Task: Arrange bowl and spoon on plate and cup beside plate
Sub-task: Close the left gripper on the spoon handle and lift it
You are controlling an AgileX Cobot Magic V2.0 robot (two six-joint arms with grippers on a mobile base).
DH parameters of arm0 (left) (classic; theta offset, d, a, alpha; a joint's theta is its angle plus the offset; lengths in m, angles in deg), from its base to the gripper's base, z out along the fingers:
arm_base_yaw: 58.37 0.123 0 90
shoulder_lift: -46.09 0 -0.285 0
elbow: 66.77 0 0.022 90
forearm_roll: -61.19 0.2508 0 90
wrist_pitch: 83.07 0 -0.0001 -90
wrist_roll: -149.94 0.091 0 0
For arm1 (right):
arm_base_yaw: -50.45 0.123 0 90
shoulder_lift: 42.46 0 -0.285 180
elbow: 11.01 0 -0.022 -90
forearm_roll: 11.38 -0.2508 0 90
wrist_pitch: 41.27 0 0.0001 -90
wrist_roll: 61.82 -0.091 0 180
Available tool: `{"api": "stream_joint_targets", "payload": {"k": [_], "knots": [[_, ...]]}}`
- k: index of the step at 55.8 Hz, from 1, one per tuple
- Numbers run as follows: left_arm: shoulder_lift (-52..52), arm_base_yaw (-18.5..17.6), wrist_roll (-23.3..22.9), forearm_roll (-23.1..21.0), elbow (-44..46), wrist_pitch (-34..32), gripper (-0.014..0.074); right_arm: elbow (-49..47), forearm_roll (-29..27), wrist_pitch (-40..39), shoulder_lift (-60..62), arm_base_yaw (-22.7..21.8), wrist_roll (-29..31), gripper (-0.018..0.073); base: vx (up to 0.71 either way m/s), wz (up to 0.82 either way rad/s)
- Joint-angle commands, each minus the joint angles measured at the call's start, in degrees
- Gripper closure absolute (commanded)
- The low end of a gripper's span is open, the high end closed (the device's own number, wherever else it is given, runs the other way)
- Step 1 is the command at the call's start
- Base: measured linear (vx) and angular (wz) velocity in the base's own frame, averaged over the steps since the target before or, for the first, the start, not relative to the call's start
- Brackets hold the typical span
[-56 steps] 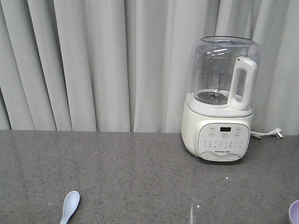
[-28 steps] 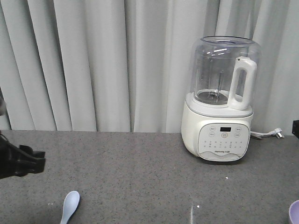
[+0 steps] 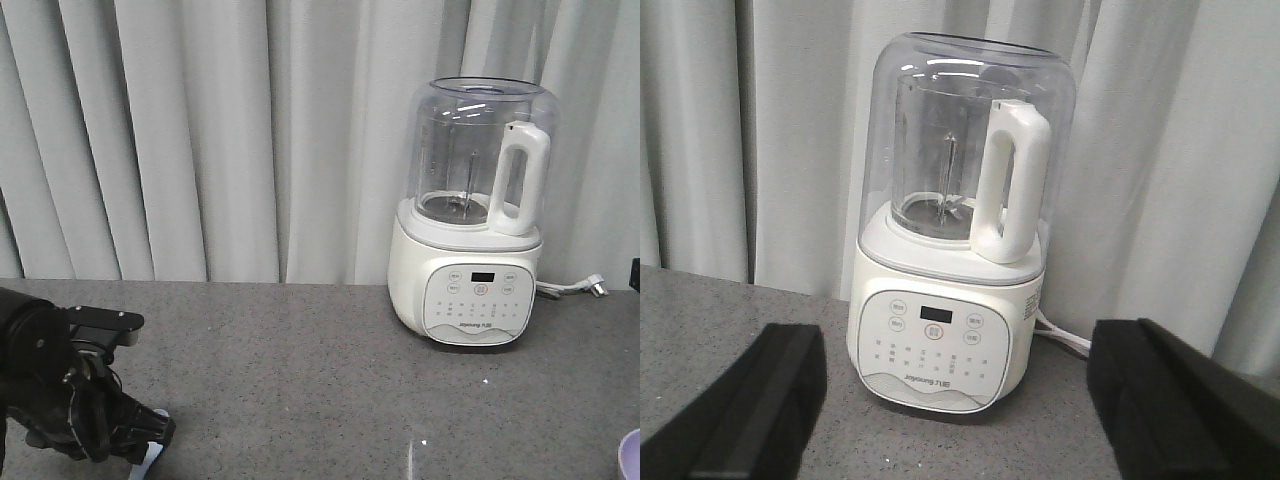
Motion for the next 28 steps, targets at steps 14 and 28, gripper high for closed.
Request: {"api": "stream_joint_targets", "payload": {"k": [14, 28], "knots": [[-1.21, -0.54, -2.34, -2.75, 2.26, -1.79, 0.0115, -2.00, 1.36, -4.79, 0.23, -0.14, 0.70, -0.0022, 0.00, 0.00], [-1.15, -0.54, -2.11, -4.20, 2.32, -2.74, 0.0115, -2.00, 3.28, -4.80, 0.23, -0.14, 0.76, -0.0022, 0.00, 0.00]]}}
